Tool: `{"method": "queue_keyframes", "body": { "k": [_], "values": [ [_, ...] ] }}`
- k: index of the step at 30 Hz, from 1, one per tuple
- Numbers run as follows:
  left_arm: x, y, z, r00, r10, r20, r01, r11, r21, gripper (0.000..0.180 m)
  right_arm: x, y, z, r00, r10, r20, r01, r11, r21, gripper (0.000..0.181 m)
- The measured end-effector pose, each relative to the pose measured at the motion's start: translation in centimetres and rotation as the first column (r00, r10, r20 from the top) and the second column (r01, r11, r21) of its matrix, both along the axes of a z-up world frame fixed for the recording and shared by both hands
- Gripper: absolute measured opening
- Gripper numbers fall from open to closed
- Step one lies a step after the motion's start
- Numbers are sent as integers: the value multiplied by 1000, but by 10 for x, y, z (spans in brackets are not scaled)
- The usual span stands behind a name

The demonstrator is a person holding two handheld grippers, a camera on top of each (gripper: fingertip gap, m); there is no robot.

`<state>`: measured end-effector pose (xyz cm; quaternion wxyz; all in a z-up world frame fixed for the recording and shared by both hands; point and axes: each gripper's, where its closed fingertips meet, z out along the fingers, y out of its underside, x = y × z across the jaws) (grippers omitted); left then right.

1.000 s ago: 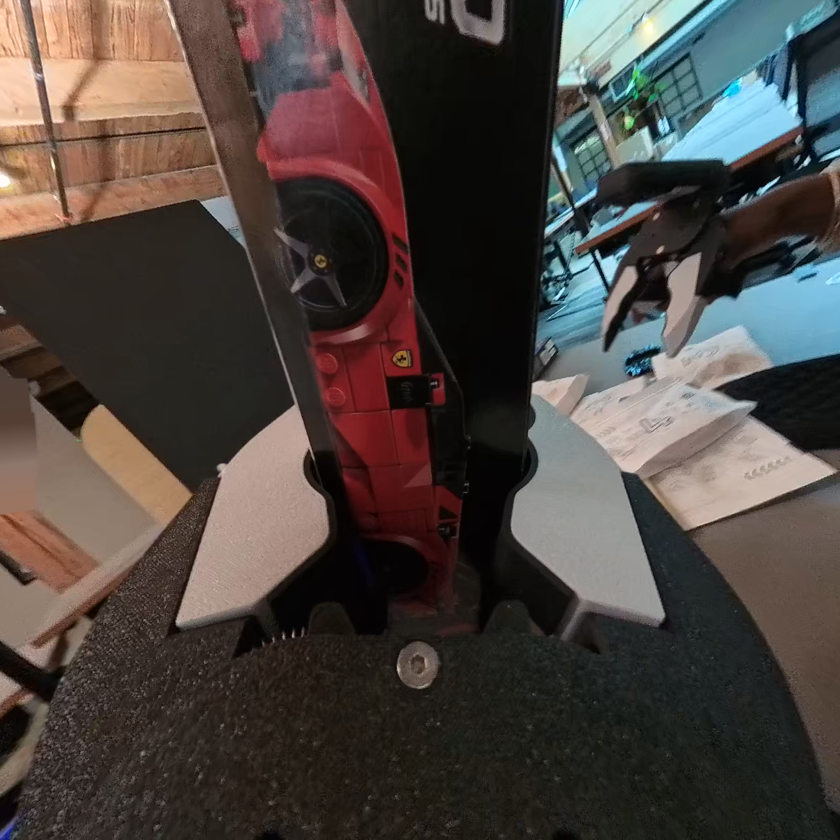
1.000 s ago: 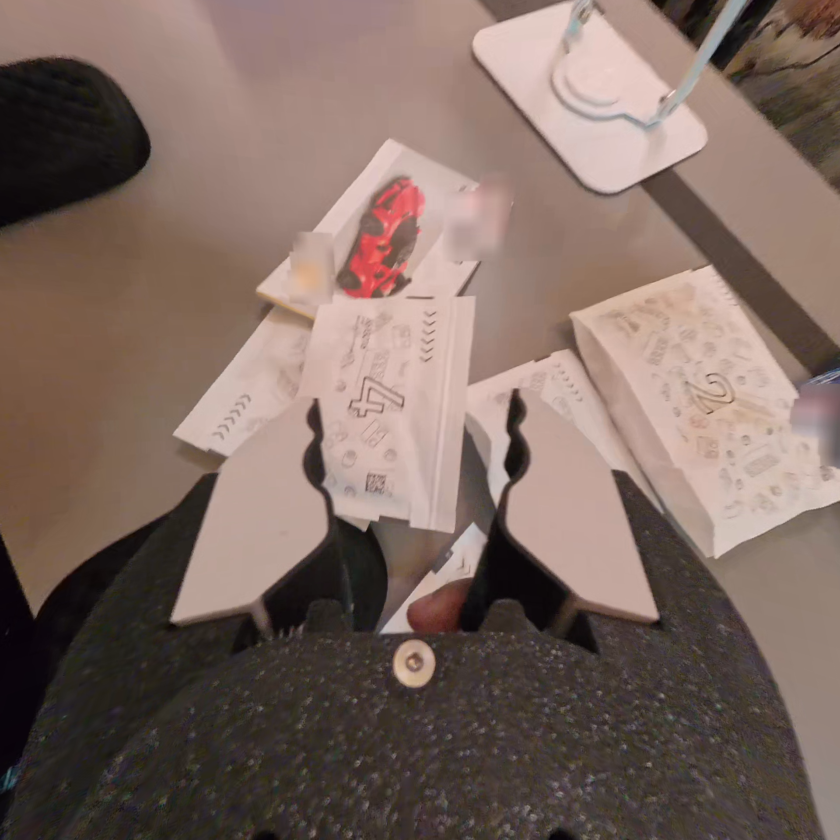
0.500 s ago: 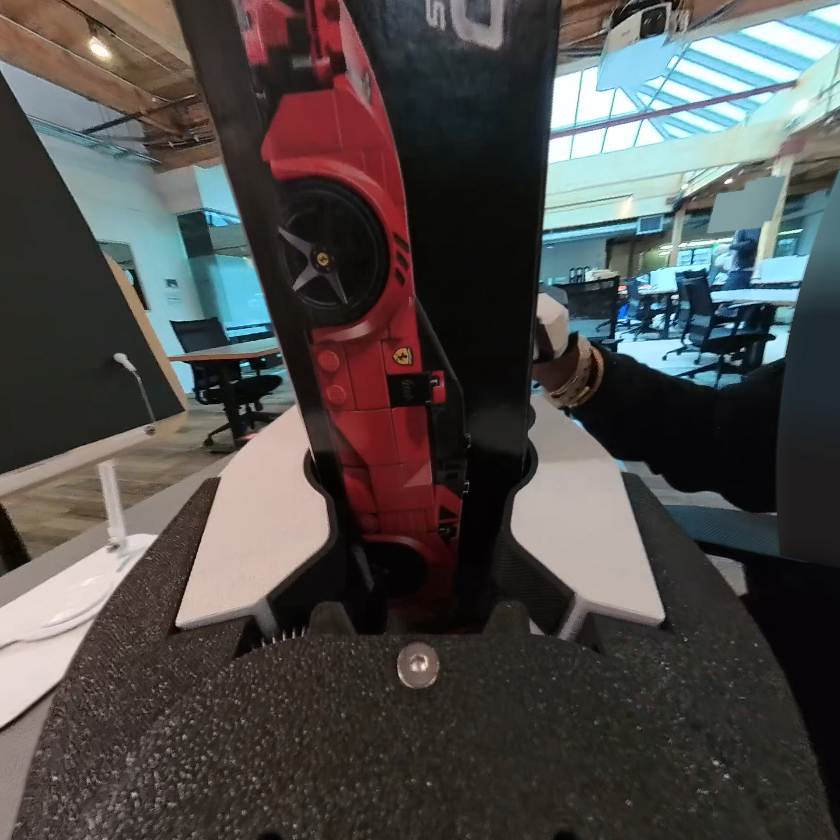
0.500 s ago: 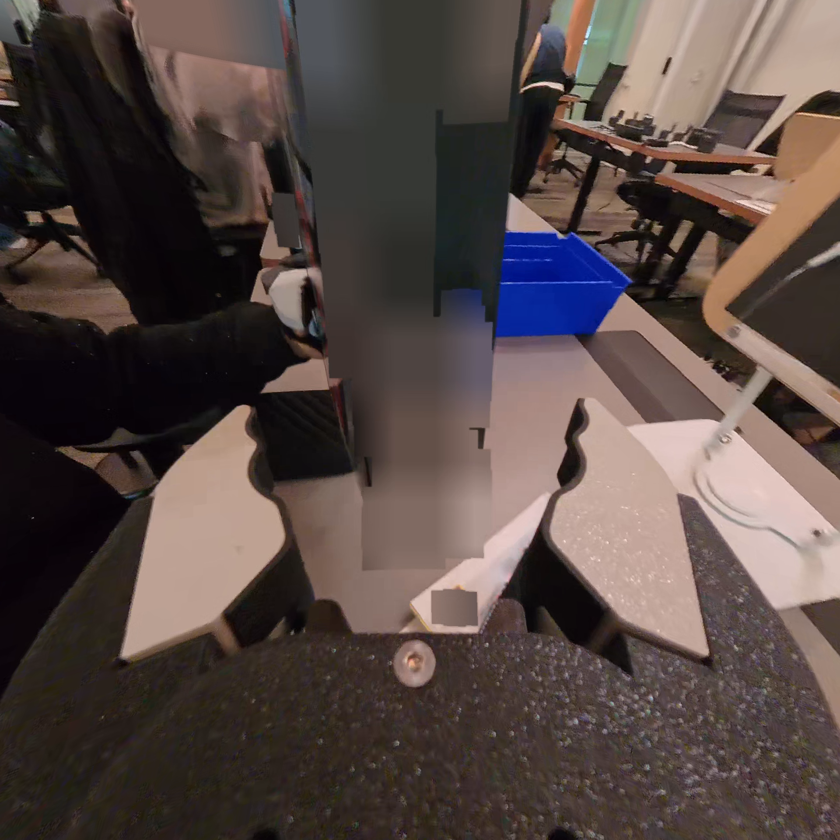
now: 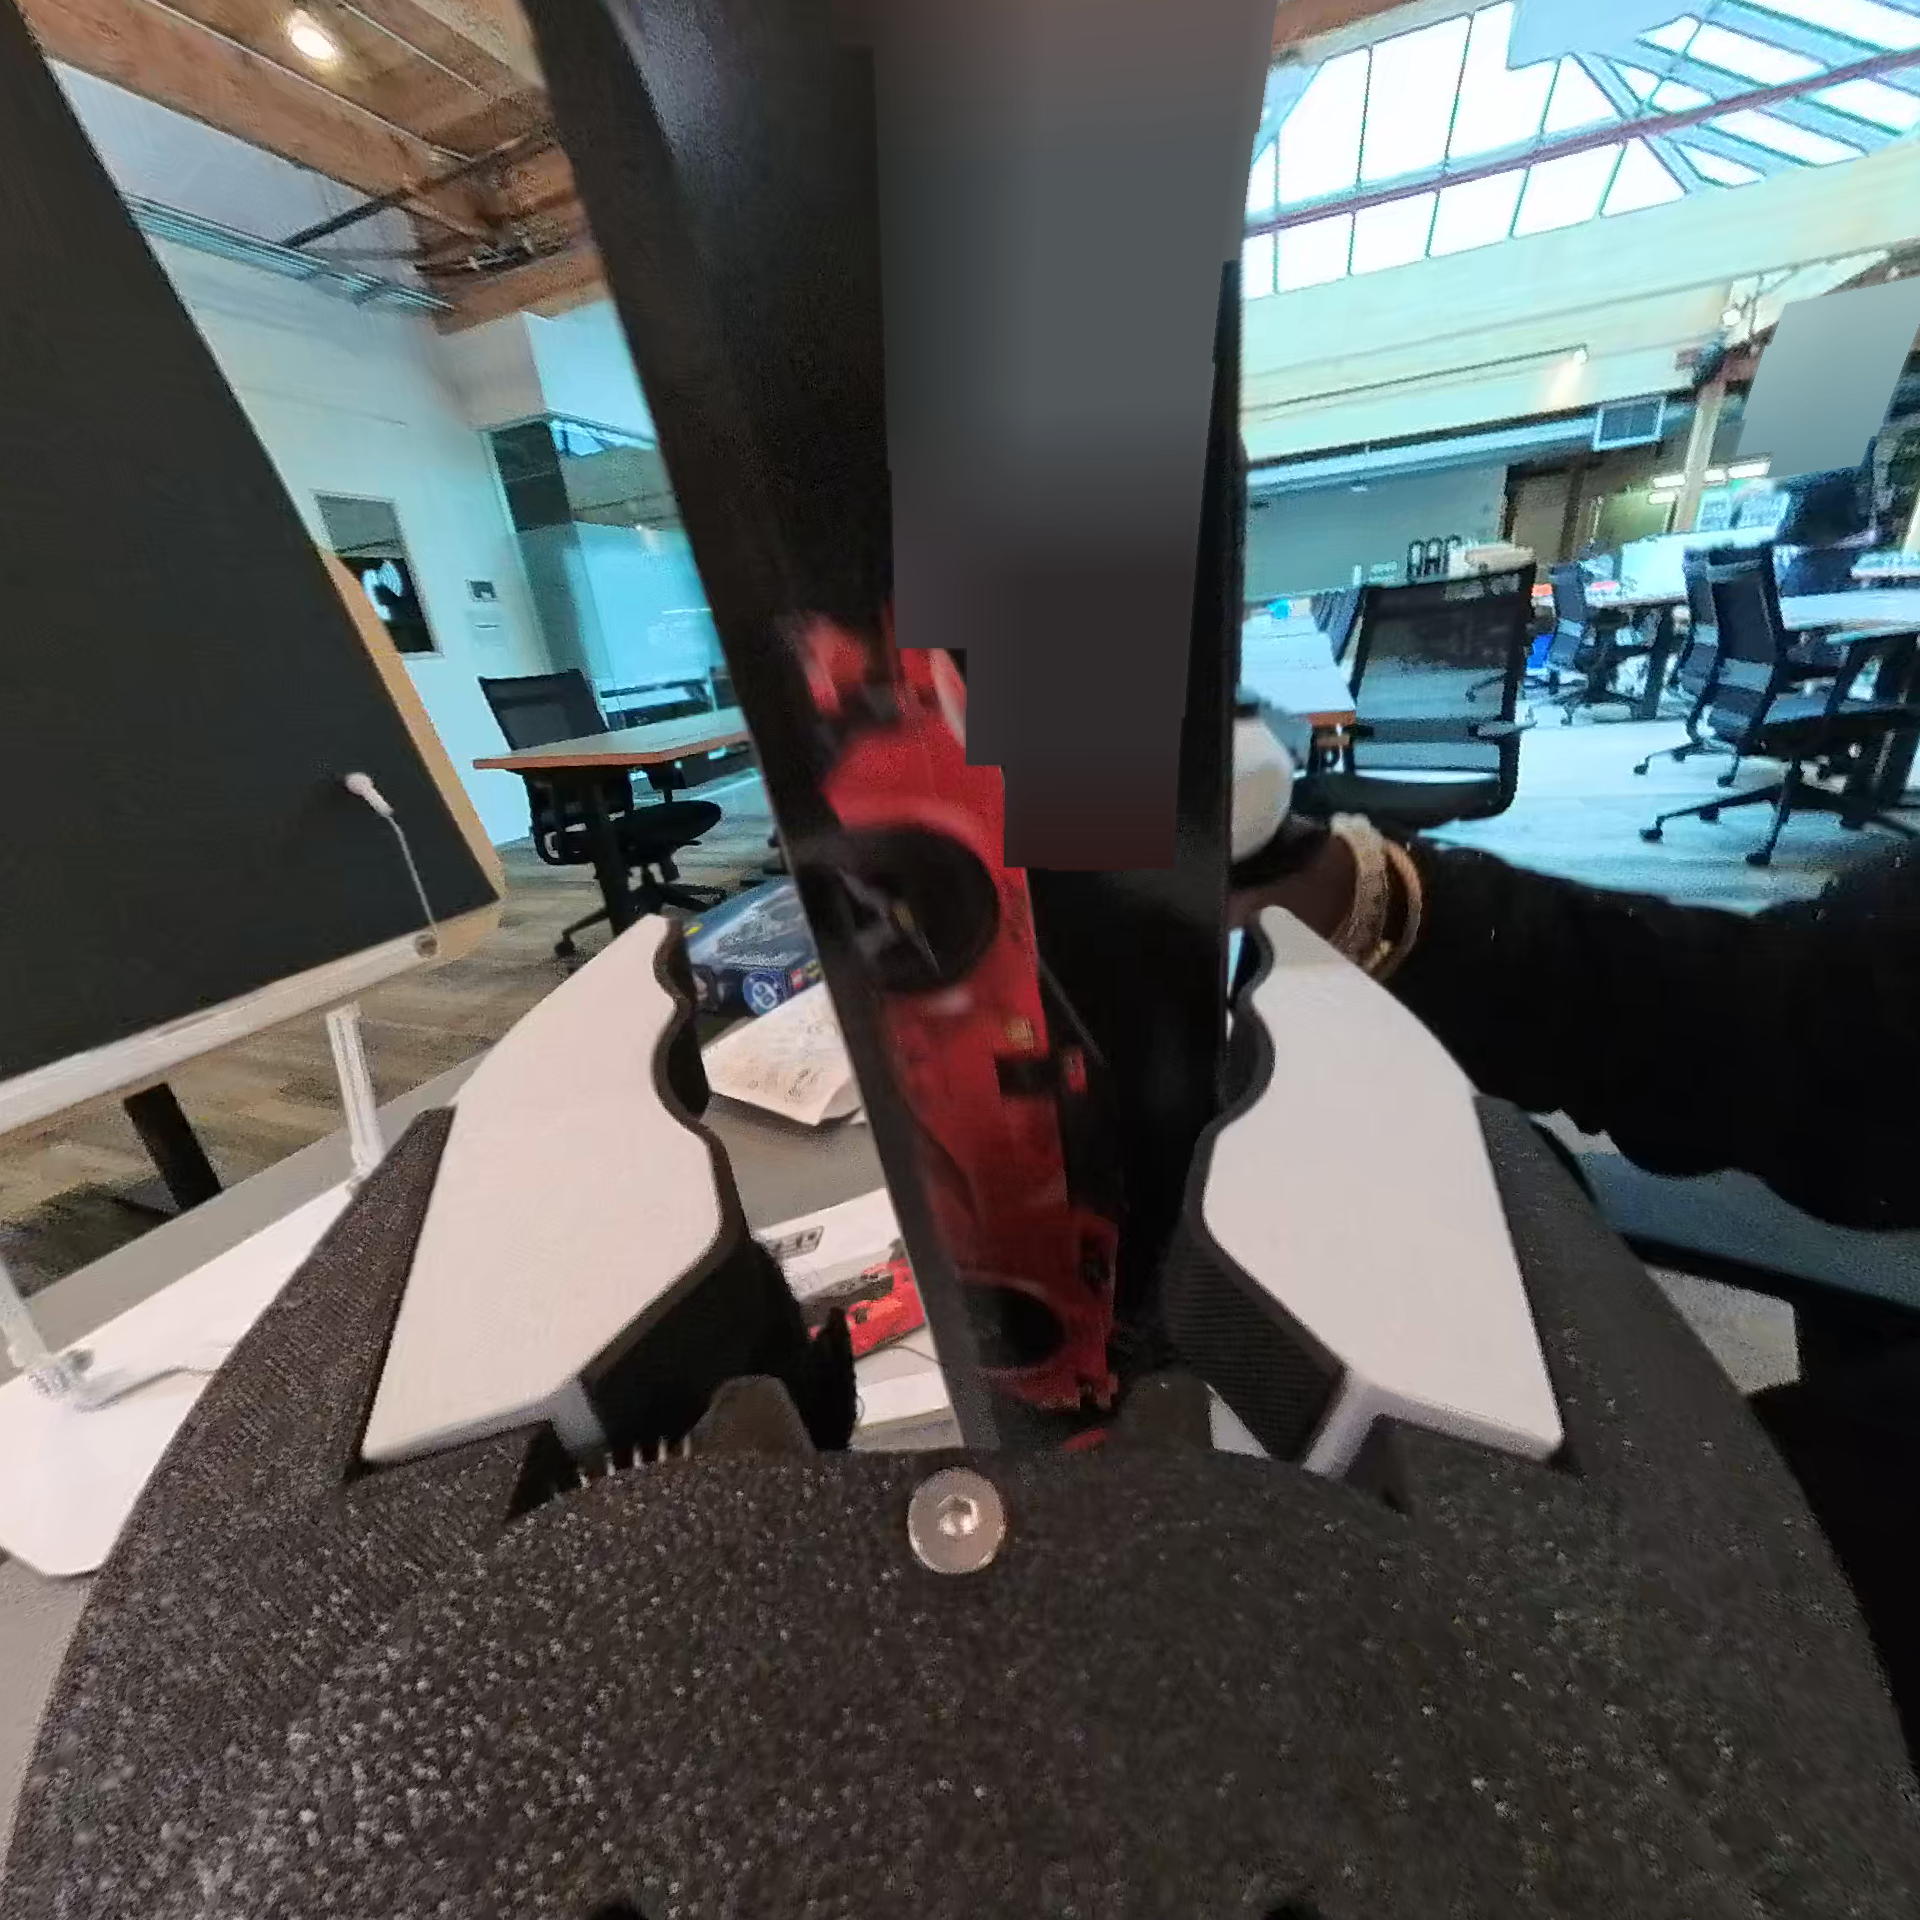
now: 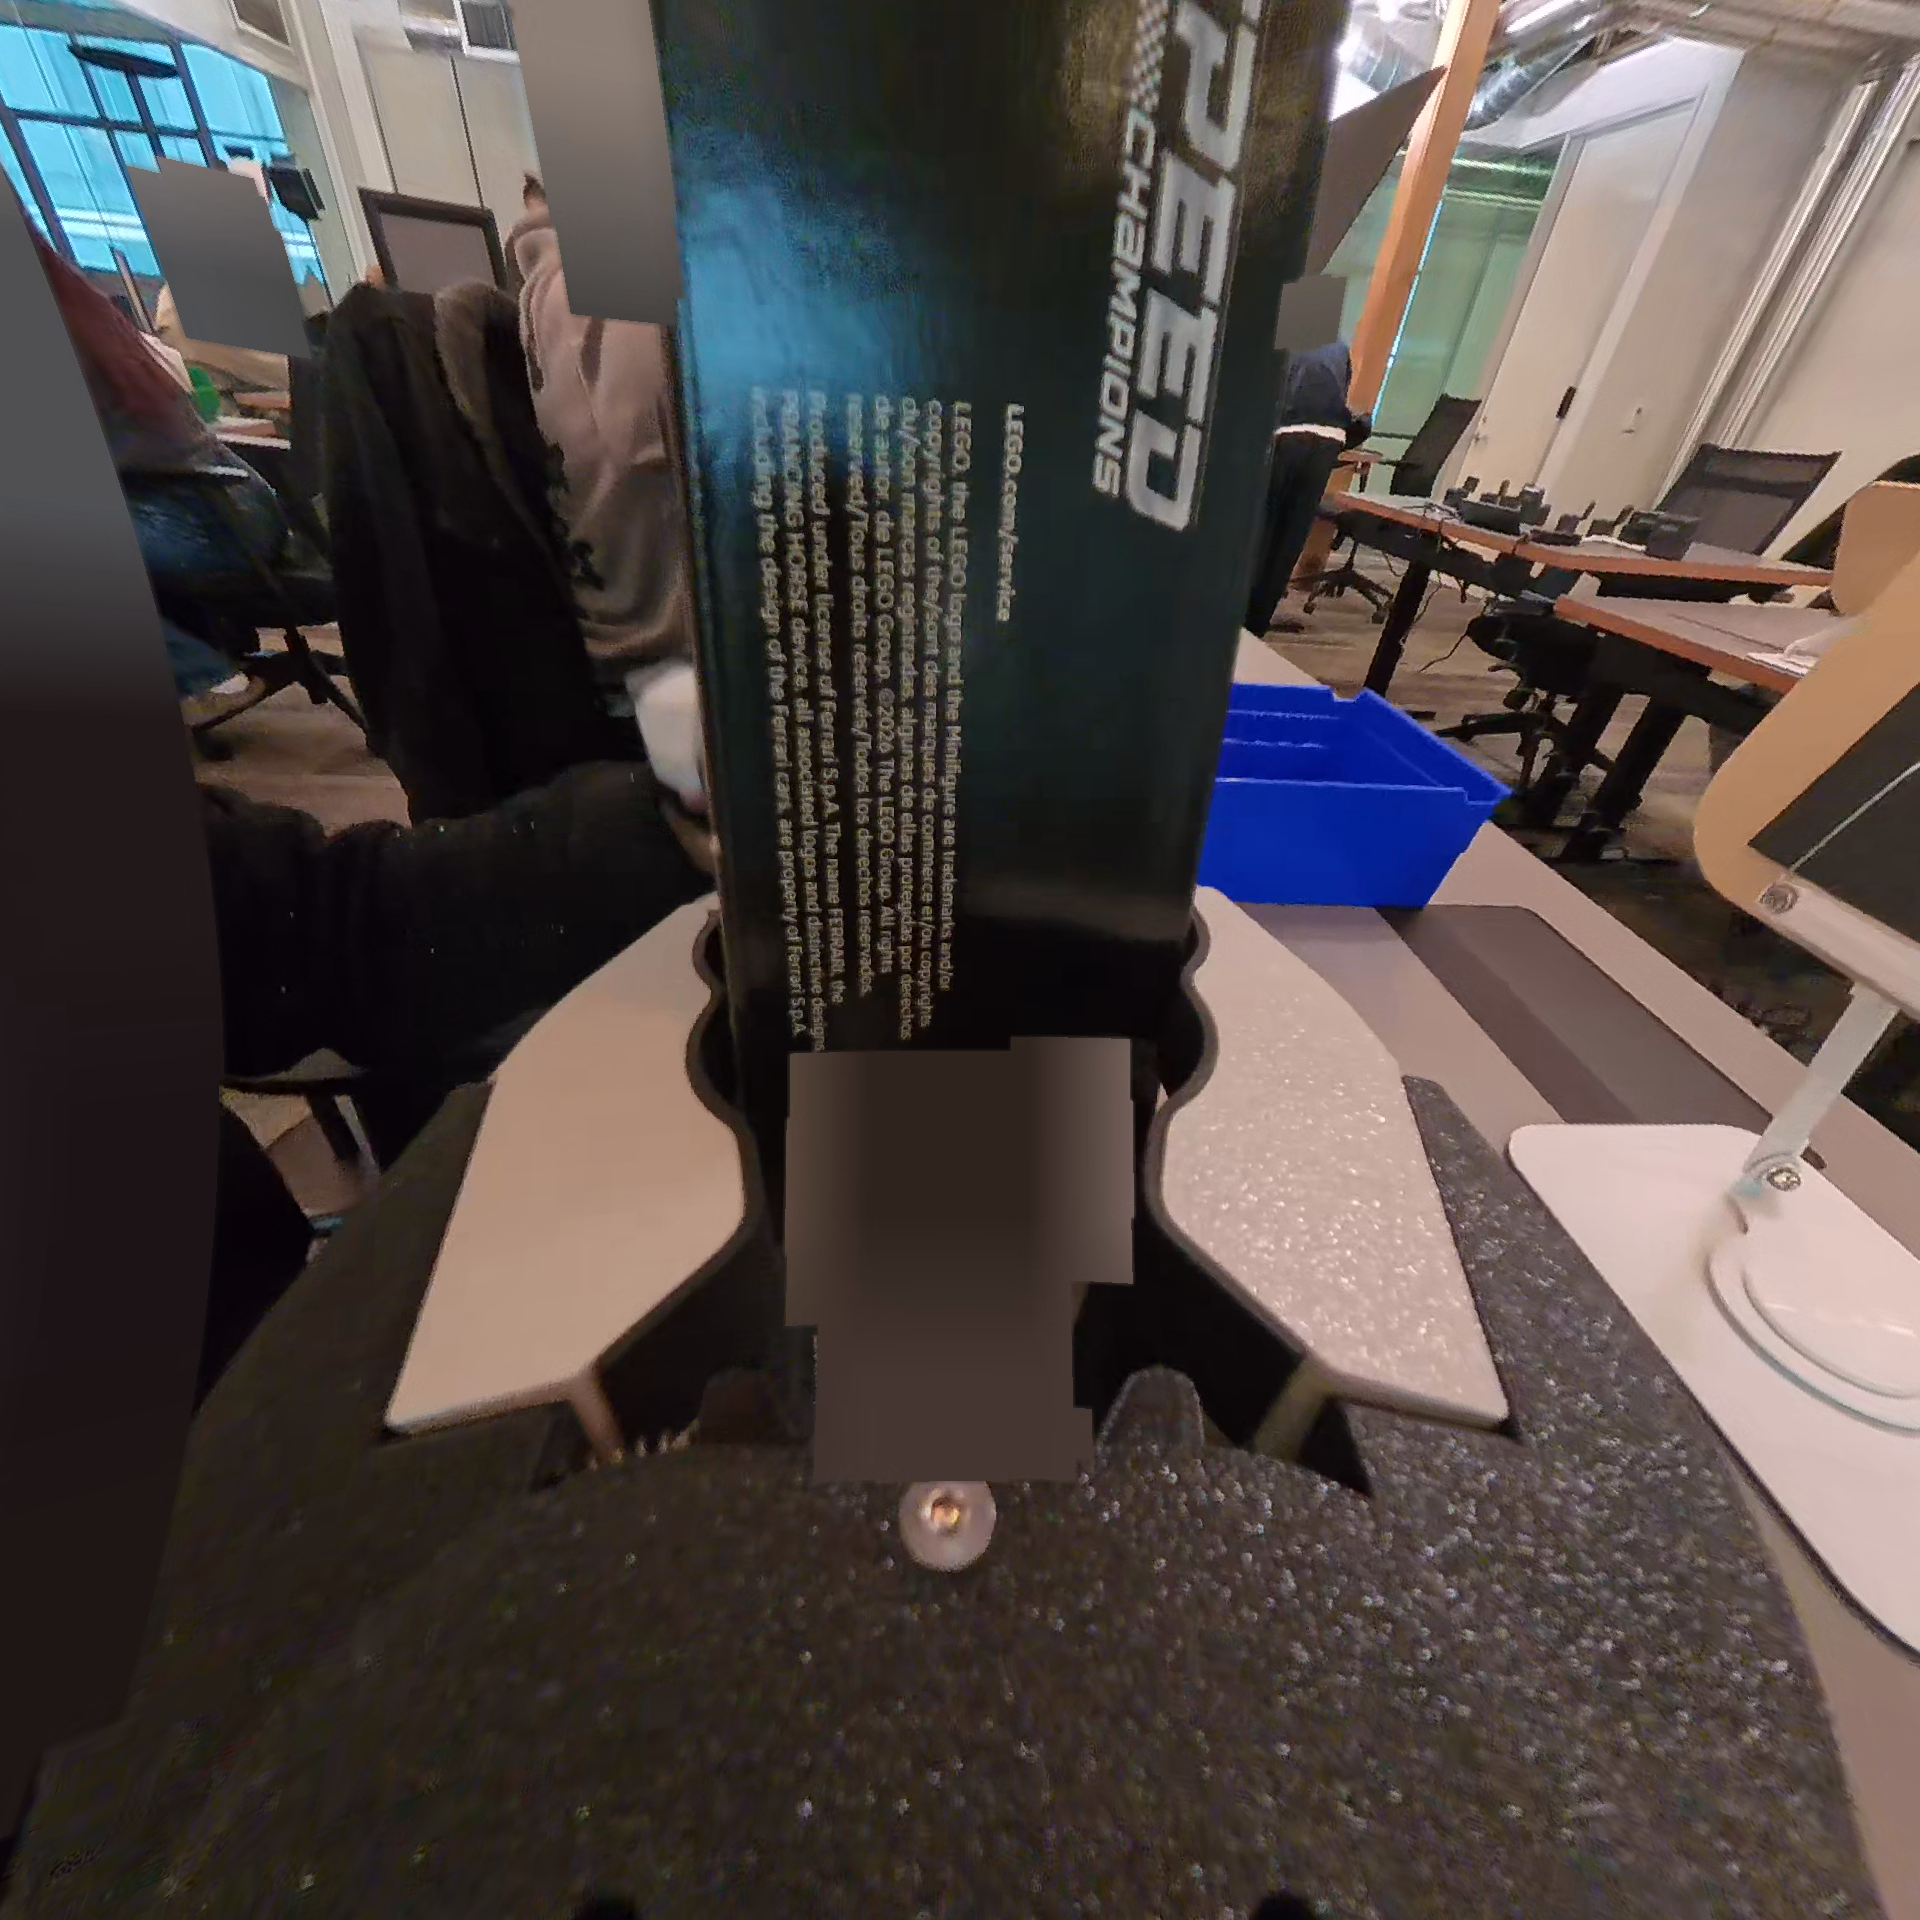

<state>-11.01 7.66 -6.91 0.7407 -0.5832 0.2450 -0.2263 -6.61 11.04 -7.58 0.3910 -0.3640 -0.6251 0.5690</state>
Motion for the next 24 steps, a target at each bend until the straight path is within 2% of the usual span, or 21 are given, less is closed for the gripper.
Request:
{"method": "queue_keyframes", "body": {
  "k": [4,5,6,9,11,12,14,17,18,21,24],
  "values": [
    [5,-6,17,999,-43,30,45,997,-63,104,4,-6,-14,1000,26,8,-26,1000,16,80],
    [9,-7,18,999,-53,12,54,996,-68,99,3,-8,-16,999,31,9,-31,999,5,80],
    [13,-9,18,998,-59,-13,59,997,-56,84,2,-7,-19,1000,26,12,-26,1000,-7,80],
    [15,-15,16,999,-47,-24,46,998,-51,82,-1,-12,-30,998,46,40,-45,998,-32,80],
    [14,-20,10,996,-30,-82,29,999,-15,81,-4,-14,-39,997,31,77,-31,999,-9,82],
    [11,-22,7,994,-12,-105,12,1000,4,80,-4,-12,-37,998,13,63,-12,1000,-9,89],
    [-1,-22,0,993,14,-117,-12,1000,20,80,1,-4,-24,999,-47,-16,47,998,-38,90],
    [-25,-16,-18,998,-2,-66,-2,998,-58,79,17,14,11,962,-176,-209,162,983,-82,83],
    [-30,-15,-21,999,-15,-41,13,999,-48,79,18,17,15,958,-190,-215,174,980,-92,81],
    [-38,-10,-27,999,-32,6,33,999,-9,79,5,21,3,982,-169,-86,160,982,-101,84],
    [-41,-7,-30,998,-67,15,67,998,18,79,7,20,28,956,-190,-224,181,982,-58,65]
  ]
}}
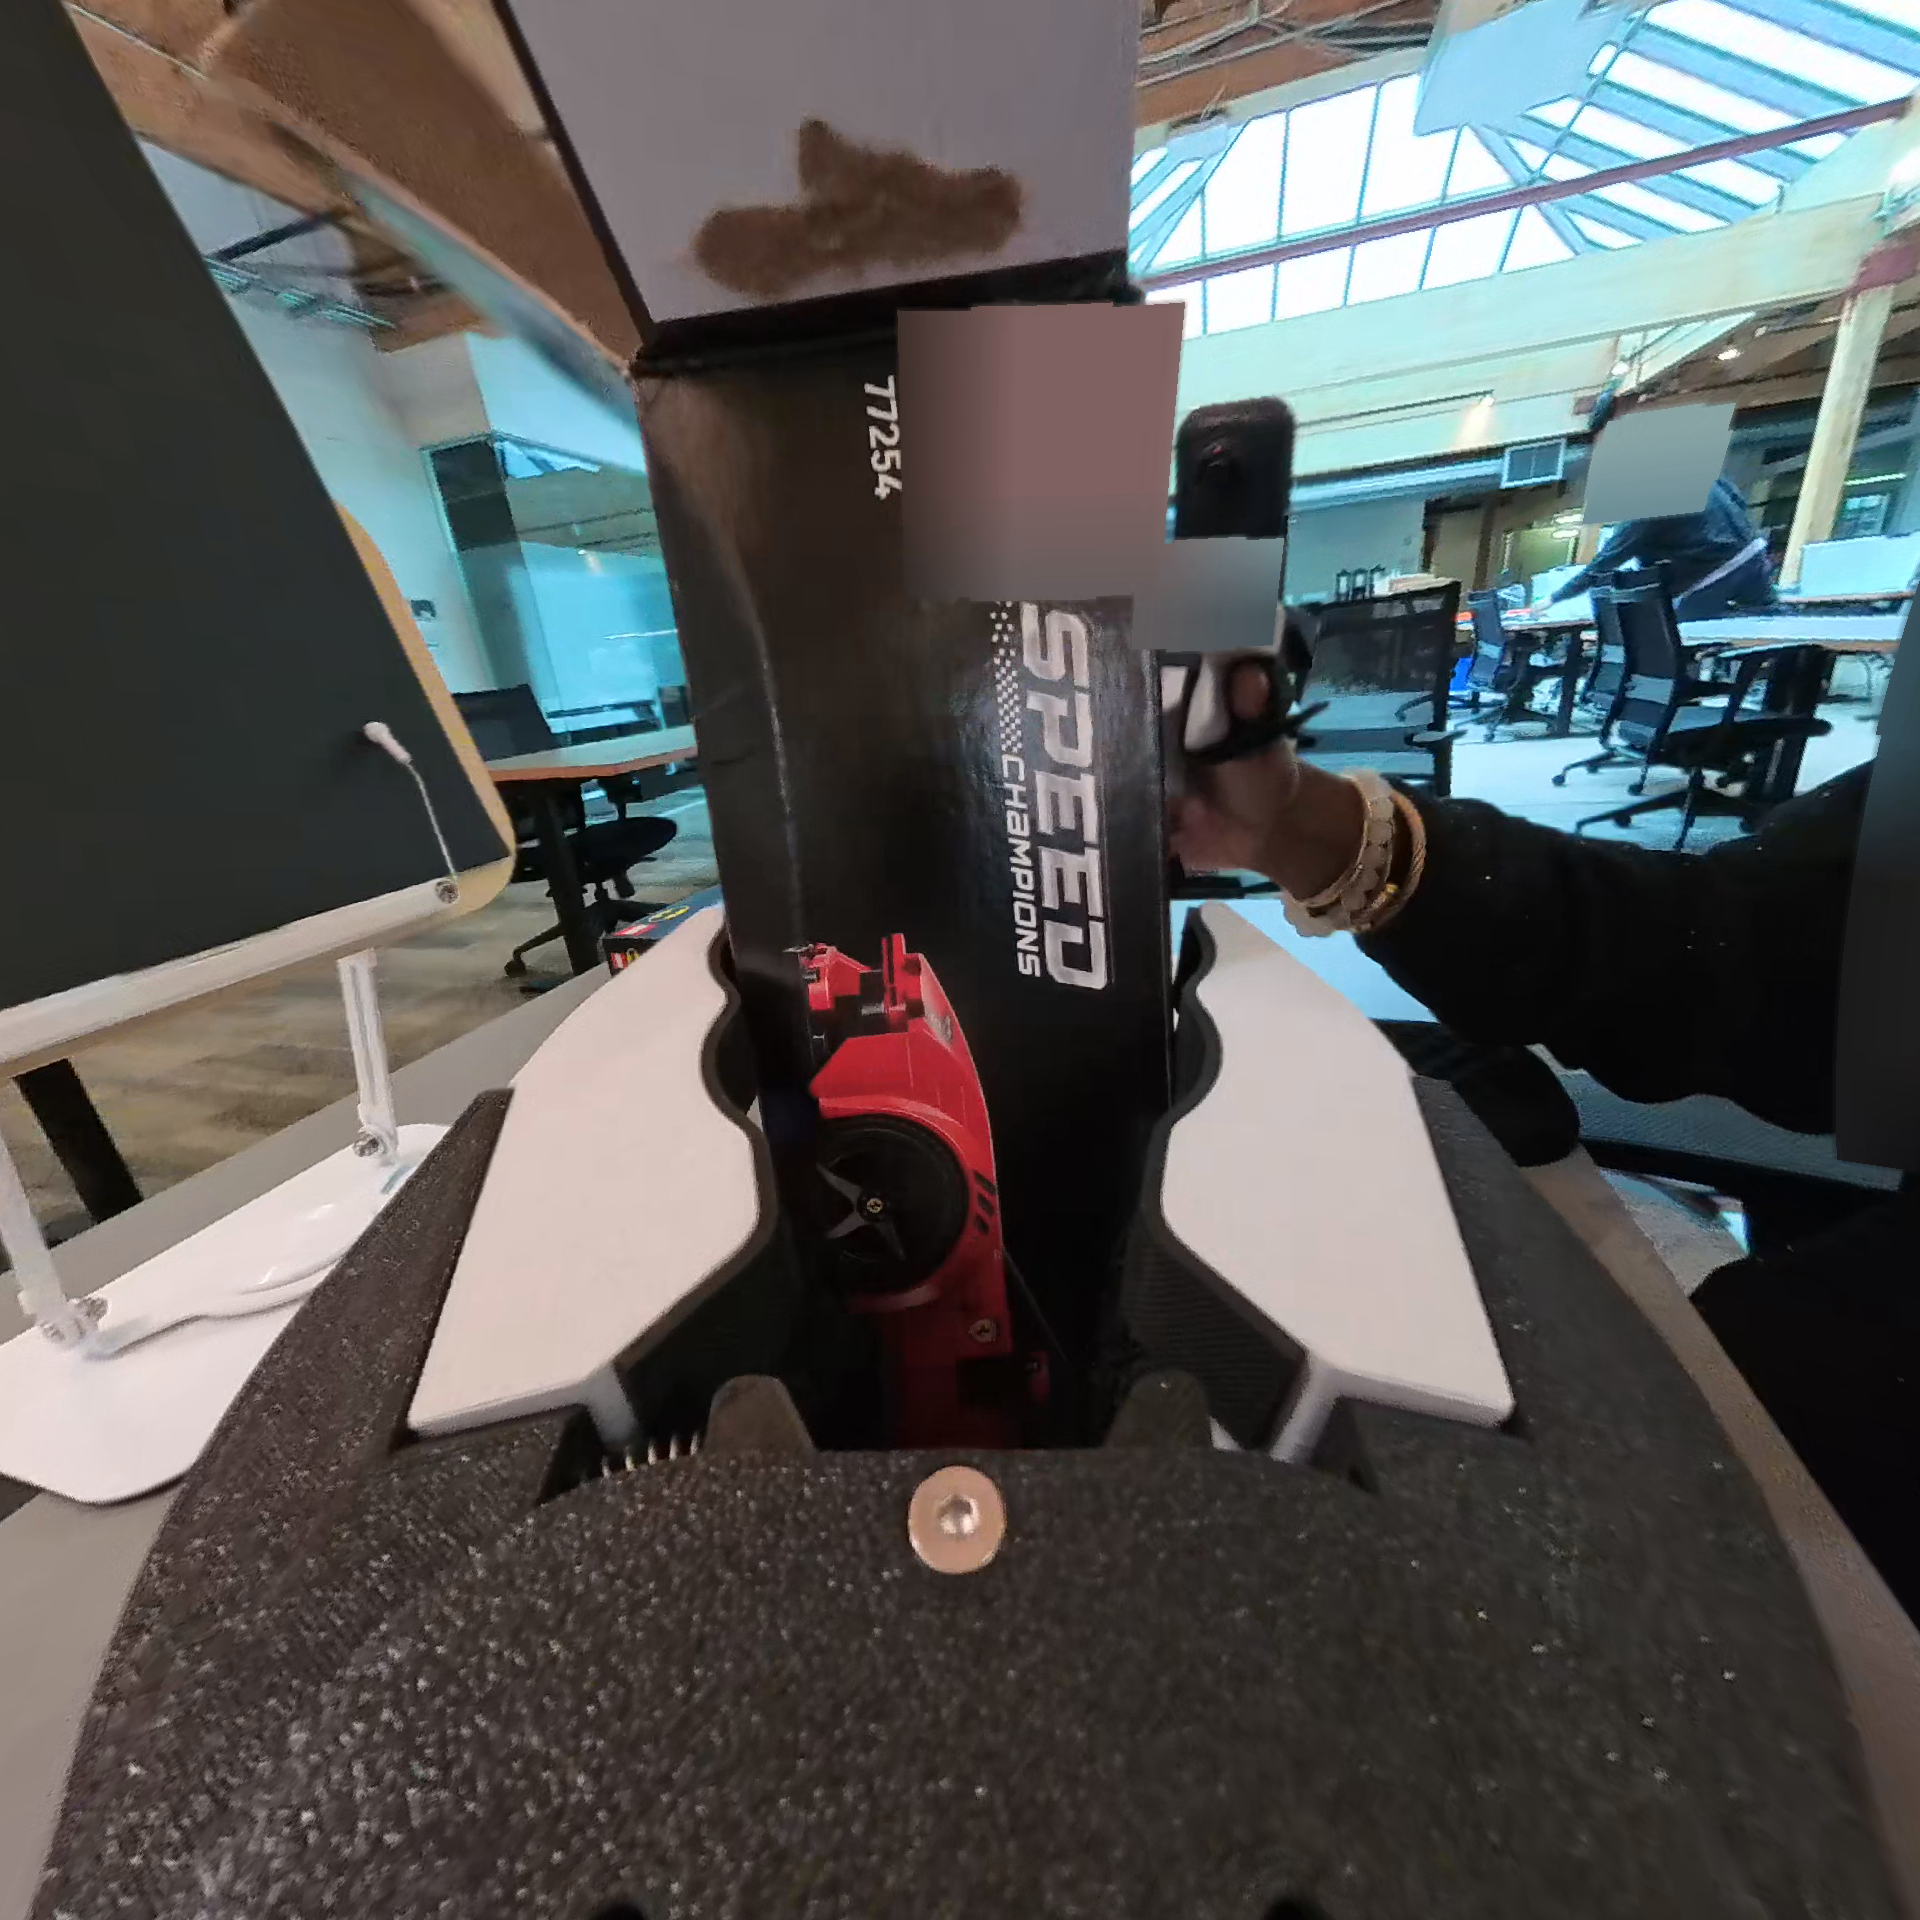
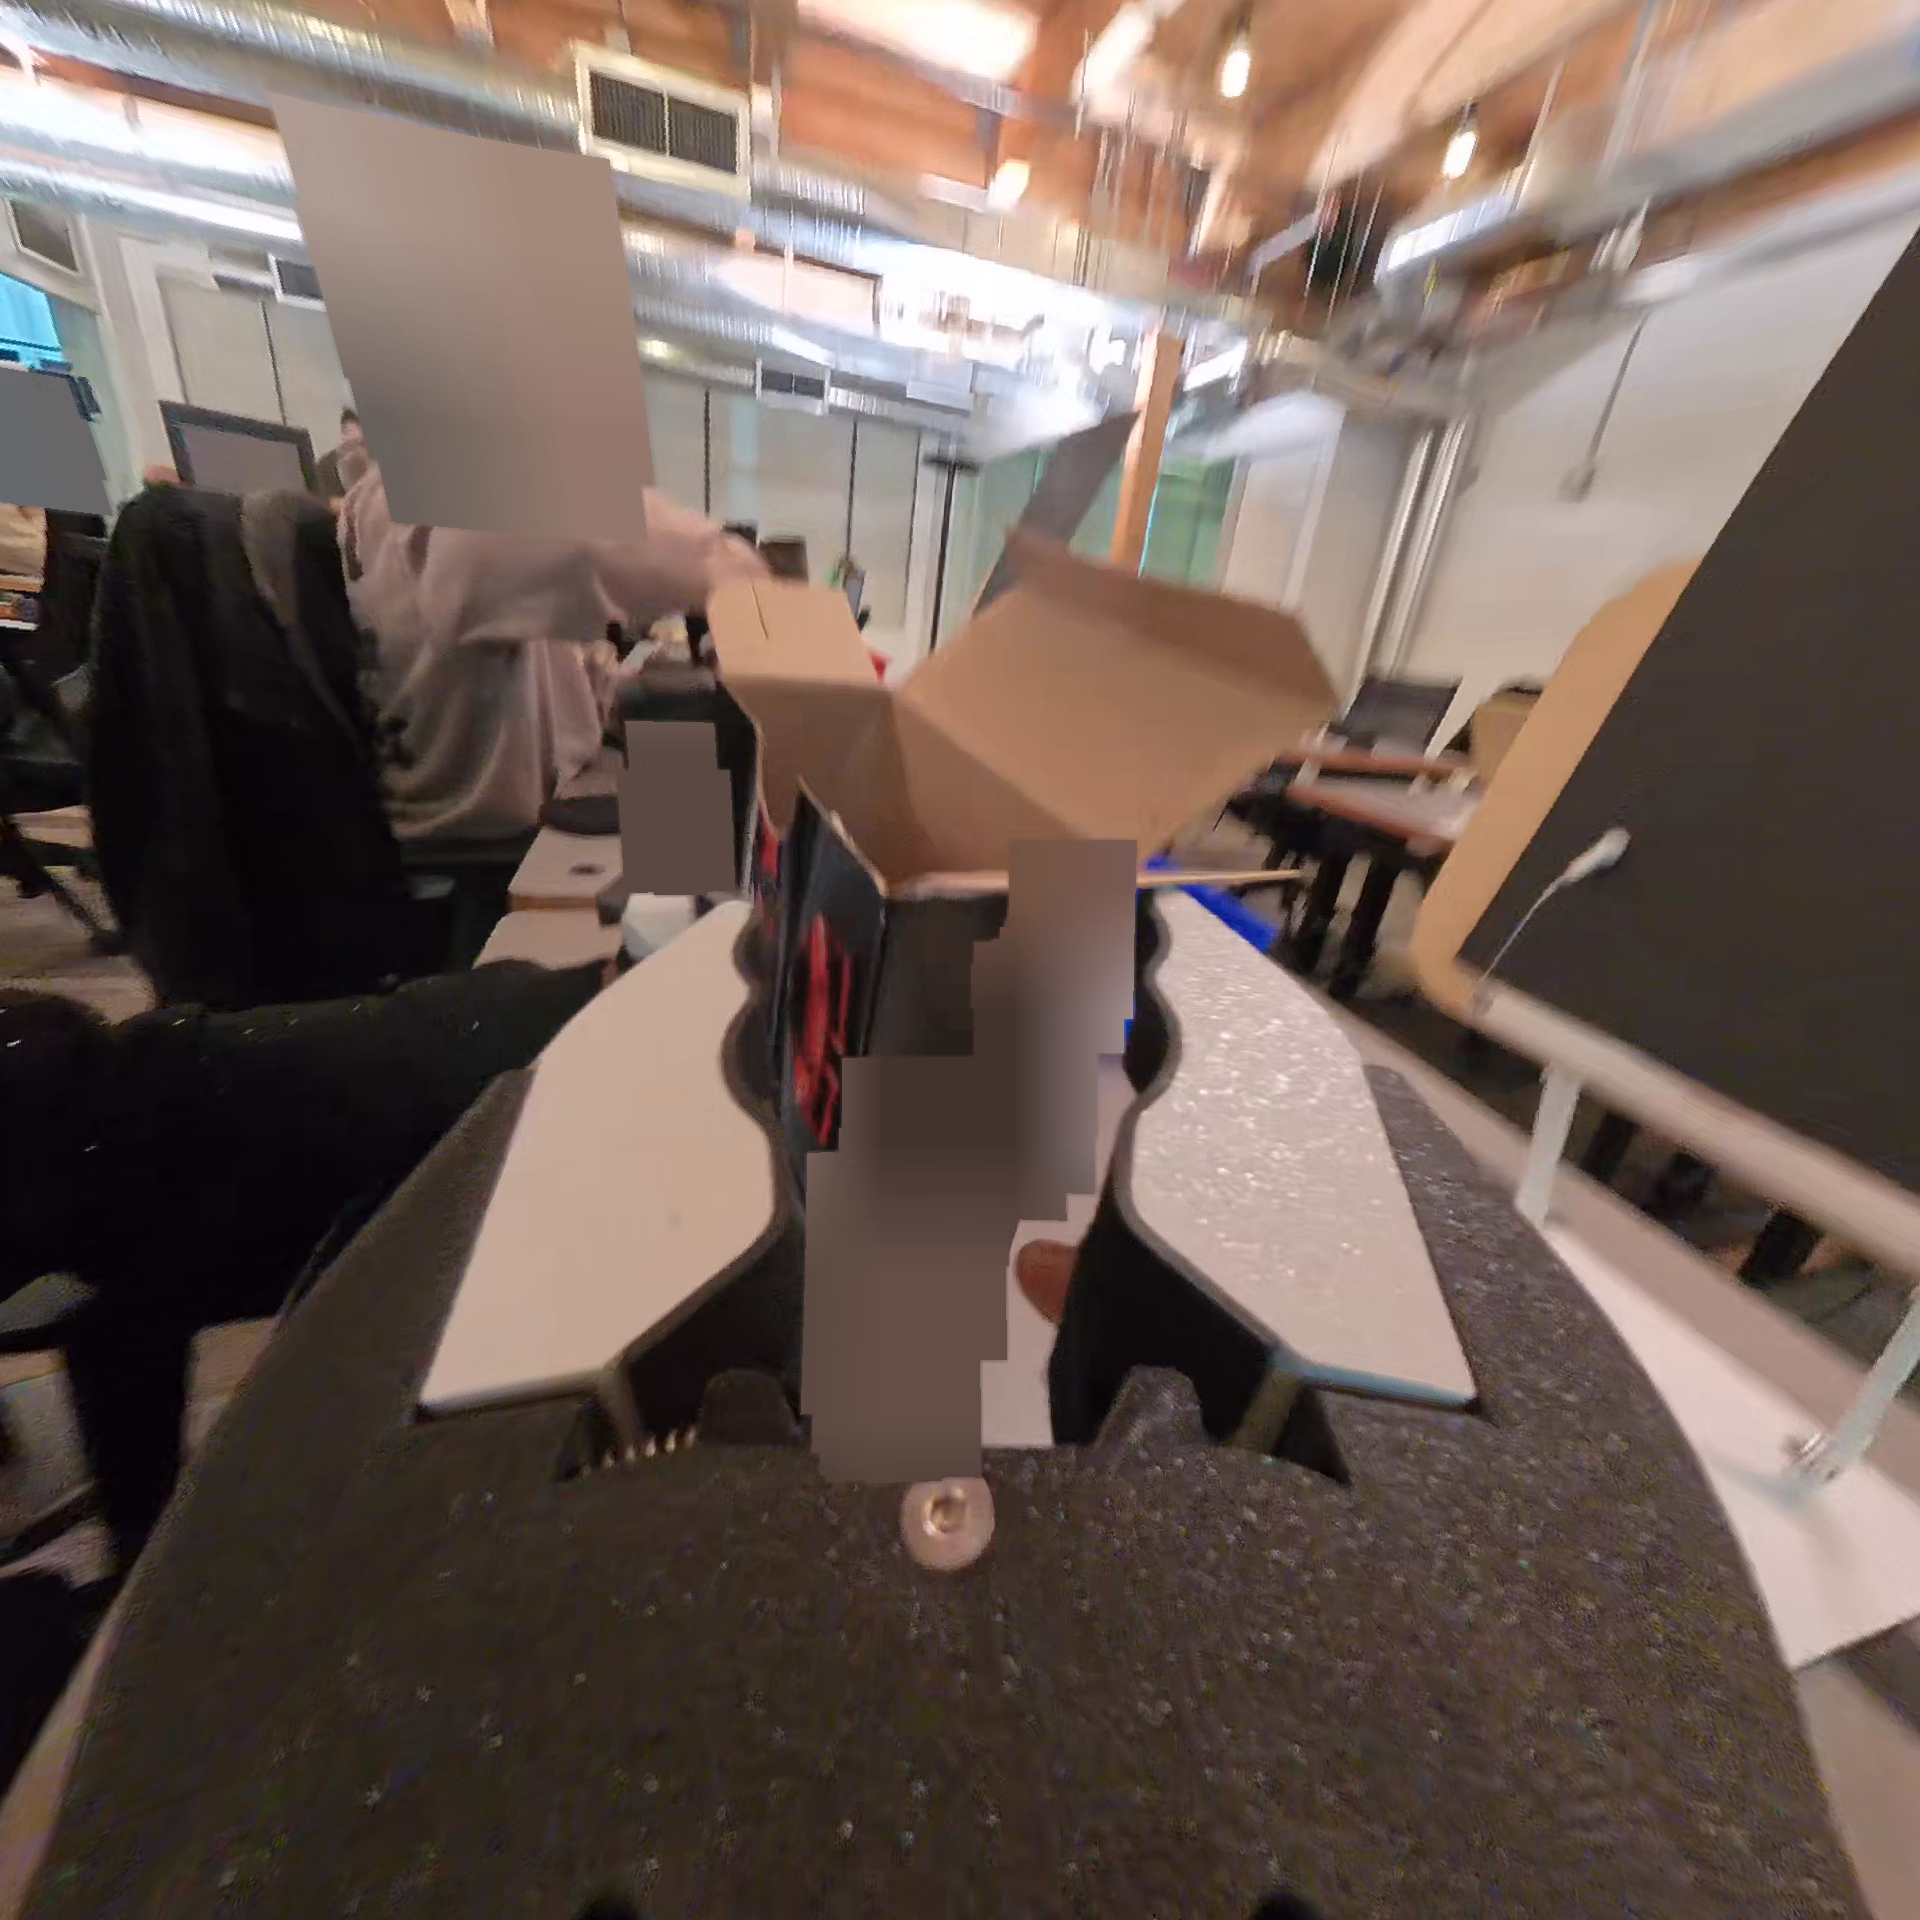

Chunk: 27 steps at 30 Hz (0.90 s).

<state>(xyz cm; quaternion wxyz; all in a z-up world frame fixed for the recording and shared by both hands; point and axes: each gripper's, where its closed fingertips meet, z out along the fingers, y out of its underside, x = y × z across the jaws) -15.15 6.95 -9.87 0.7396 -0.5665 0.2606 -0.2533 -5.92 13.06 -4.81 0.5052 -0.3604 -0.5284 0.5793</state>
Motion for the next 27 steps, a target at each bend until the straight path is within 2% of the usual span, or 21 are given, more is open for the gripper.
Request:
{"method": "queue_keyframes", "body": {
  "k": [1,3,6,7,10,12,14,16,19,21,24,25,27],
  "values": [
    [0,2,0,1000,-11,-5,11,1000,4,79,1,-1,9,999,-11,-30,13,999,35,58],
    [1,6,-2,999,-25,-36,25,1000,10,79,-2,-3,15,1000,-18,0,18,994,110,48],
    [4,11,-2,996,-40,-78,41,999,18,79,-4,-13,25,998,52,32,-57,983,175,21],
    [6,11,-2,995,-46,-84,48,999,19,79,-6,-17,25,993,92,76,-105,978,178,18],
    [5,12,-5,997,-49,-60,51,998,25,79,-18,-22,13,940,209,269,-241,966,91,17],
    [2,11,-6,998,-52,-39,53,998,26,79,-24,-22,10,887,282,366,-288,957,-42,16],
    [0,10,-7,998,-52,-29,53,998,34,79,-23,-29,8,791,390,472,-342,921,-186,9],
    [1,11,-6,998,-55,-30,56,998,30,79,-25,-25,3,744,338,576,-310,939,-149,1],
    [-1,12,-6,998,-62,-23,63,997,42,79,-20,-35,0,634,355,687,-365,920,-139,5],
    [-2,11,-6,997,-75,-17,76,996,52,80,-23,-35,-1,602,351,717,-380,916,-130,11],
    [1,9,-4,995,-97,-27,98,993,70,79,-27,-27,4,664,272,696,-397,918,20,42],
    [0,8,-5,995,-98,-29,99,993,69,79,-21,-29,8,681,290,673,-434,899,52,70],
    [-5,9,-7,995,-97,-9,98,994,57,79,-8,-31,16,718,310,623,-483,866,127,70]
  ]
}}
